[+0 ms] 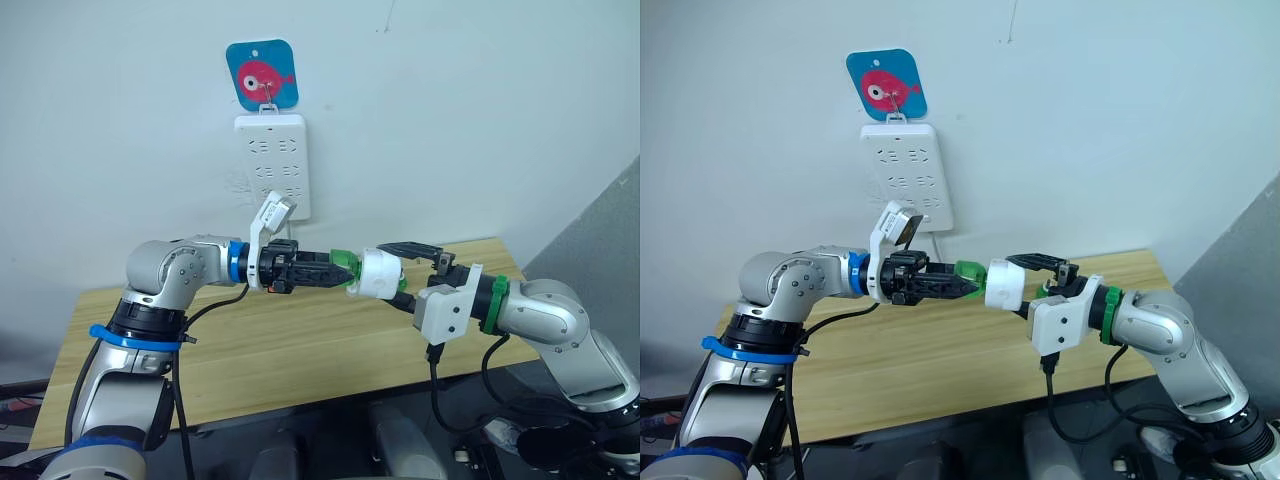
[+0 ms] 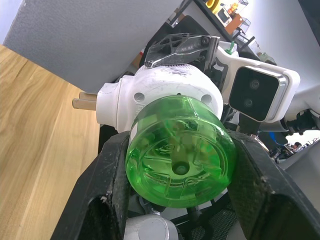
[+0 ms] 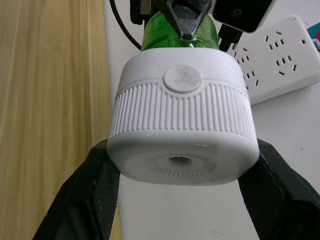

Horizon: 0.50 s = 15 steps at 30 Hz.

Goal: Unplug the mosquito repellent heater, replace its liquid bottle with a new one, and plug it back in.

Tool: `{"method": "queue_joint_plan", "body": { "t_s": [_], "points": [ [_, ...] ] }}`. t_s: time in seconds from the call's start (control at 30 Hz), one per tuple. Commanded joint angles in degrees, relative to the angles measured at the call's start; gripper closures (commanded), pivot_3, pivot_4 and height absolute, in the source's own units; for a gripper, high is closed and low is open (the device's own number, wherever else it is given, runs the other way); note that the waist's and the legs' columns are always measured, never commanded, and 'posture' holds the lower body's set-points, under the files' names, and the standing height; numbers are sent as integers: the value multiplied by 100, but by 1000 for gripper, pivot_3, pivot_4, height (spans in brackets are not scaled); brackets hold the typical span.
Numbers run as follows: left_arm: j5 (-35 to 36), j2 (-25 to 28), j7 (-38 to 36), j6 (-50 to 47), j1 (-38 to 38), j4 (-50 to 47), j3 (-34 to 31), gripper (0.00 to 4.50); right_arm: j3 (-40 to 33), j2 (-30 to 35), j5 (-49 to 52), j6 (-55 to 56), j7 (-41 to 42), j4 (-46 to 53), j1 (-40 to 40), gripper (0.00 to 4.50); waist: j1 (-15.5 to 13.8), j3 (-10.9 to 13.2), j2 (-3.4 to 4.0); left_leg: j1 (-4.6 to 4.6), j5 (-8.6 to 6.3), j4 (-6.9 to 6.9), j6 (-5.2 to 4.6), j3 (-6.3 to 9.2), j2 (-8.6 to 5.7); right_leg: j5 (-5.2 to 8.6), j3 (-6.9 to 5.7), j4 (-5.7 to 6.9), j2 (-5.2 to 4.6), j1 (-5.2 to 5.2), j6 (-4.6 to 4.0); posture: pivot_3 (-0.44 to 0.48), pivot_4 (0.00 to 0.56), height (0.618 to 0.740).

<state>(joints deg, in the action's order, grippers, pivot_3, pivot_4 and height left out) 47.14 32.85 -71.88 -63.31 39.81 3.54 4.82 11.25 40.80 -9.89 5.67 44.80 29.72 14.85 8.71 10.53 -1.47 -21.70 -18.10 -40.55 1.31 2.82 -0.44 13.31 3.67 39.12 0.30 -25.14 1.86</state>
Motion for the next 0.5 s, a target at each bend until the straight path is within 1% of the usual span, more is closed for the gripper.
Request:
{"method": "queue_joint_plan", "body": {
  "t_s": [0.03, 0.07, 0.1, 0.13, 0.17, 0.27, 0.47, 0.5],
  "points": [
    [152, -23, -76, 30, 8, -255, -86, 2213, -244, -32, 408, -134, 48, 317, -72, 1196, -1, 0, 0, 0, 0, 0, 0, 0, 0, 0, 0, 0, 0, 0, 0, -229, 128, 740],
    [154, -18, -84, 26, 2, -251, -90, 2213, -269, -26, 448, -184, 59, 338, -89, 794, -1, 0, 0, 0, 0, 0, 0, 1, 0, 0, 0, 0, 0, 0, 0, -229, 128, 740],
    [151, -10, -96, 28, -7, -246, -90, 2213, -288, -4, 445, -206, 61, 348, -105, 542, 0, 0, 0, 0, 0, 0, 0, 1, 0, 0, 0, 0, 0, 0, 0, -229, 128, 740],
    [155, -7, -97, 15, -13, -230, -99, 2213, -304, 45, 386, -188, 62, 345, -124, 167, 0, 0, 0, 0, 0, 0, 0, -1, 0, 0, 2, 0, 0, 0, 0, -229, 128, 740],
    [155, -5, -97, 6, -17, -206, -109, 2213, -329, 85, 360, -159, 61, 338, -153, 0, -1, -1, 0, 0, 0, 0, 0, 0, 0, 0, 1, 0, 0, 0, 0, -229, 128, 740],
    [152, -24, -59, -11, -19, -74, -168, 2213, -569, 110, 607, -415, 19, 369, -345, 0, -7, -1, 0, 0, 0, 0, 0, 1, 0, 0, -1, -1, 0, 1, 0, -229, 128, 740],
    [127, 59, -150, -96, -2, 220, -185, 2213, -1281, 466, 1622, -871, 508, 598, -1250, 0, -27, -2, -1, 0, -1, 0, -2, 2, -1, 0, -1, -2, 1, 3, 0, -231, 131, 740],
    [142, 104, -233, -140, 13, 243, -150, 2213, -1392, 497, 1784, -1048, 534, 584, -1326, 168, -27, -2, -1, 2, -1, 0, -2, 2, -1, 0, -1, -2, 1, 6, 0, -233, 131, 740]
  ]
}}
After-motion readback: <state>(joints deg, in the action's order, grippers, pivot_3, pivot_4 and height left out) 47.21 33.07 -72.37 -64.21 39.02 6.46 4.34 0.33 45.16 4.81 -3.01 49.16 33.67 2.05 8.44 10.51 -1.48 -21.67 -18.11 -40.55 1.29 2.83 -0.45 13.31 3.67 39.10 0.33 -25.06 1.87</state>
